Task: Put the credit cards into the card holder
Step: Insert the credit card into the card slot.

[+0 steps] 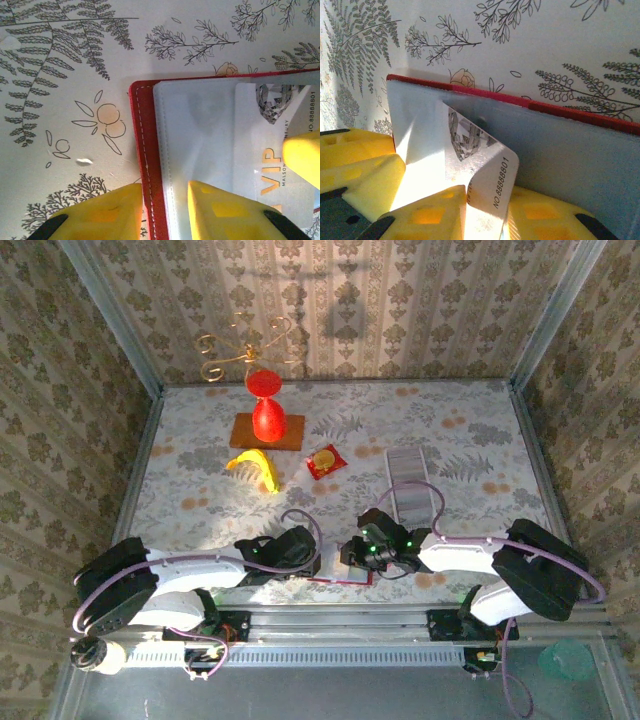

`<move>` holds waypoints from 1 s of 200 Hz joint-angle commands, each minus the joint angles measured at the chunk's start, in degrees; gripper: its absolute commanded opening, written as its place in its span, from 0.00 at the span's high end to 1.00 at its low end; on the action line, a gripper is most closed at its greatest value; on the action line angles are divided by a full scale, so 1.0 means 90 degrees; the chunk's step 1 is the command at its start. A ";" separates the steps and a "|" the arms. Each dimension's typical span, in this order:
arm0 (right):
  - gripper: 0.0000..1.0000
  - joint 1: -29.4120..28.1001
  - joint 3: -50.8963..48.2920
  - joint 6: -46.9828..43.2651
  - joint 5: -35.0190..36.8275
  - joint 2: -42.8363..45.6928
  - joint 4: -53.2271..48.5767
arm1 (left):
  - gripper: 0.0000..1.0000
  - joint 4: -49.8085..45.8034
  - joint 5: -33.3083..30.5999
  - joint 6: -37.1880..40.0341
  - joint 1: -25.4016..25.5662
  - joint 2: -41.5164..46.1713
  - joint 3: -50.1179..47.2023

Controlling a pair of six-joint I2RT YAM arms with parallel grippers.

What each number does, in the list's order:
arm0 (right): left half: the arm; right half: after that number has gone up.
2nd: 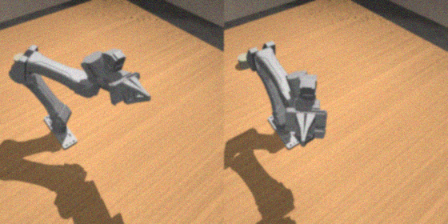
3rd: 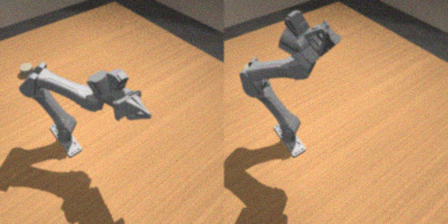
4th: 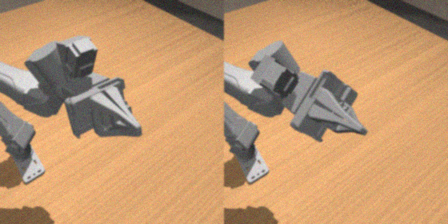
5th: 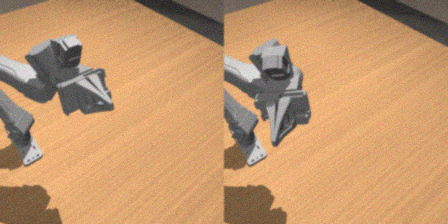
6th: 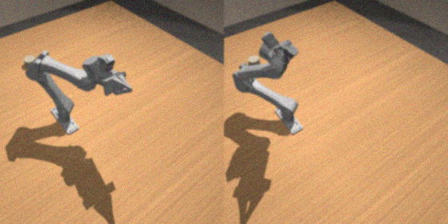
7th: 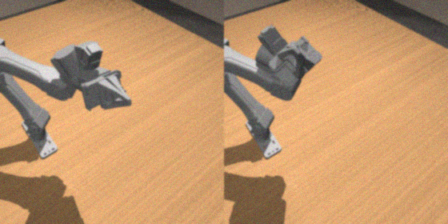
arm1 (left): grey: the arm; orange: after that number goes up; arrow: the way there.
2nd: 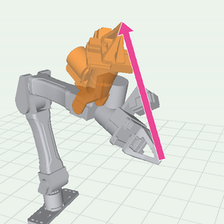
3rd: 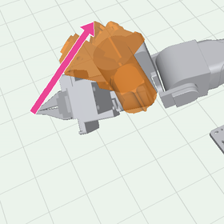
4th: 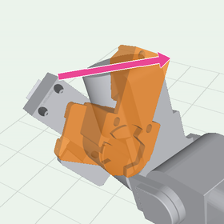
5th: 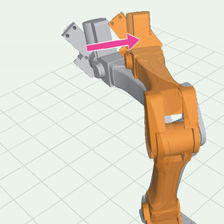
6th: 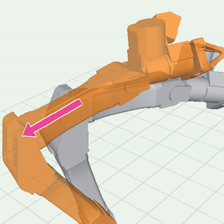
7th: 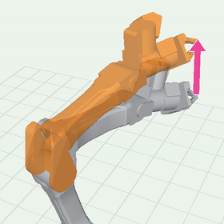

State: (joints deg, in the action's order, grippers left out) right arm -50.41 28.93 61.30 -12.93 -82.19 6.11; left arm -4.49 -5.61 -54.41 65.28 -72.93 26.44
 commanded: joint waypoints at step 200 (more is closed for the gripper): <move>0.71 -0.0091 0.0731 -0.0526 0.0399 -0.0210 -0.1119 | 0.72 0.0060 -0.0011 -0.0185 0.0074 -0.0050 -0.0135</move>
State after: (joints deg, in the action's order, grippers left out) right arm -50.87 34.00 57.63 -11.51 -84.07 -0.75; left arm -3.66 -5.58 -55.31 65.28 -73.03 26.11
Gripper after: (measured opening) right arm 0.300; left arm 0.285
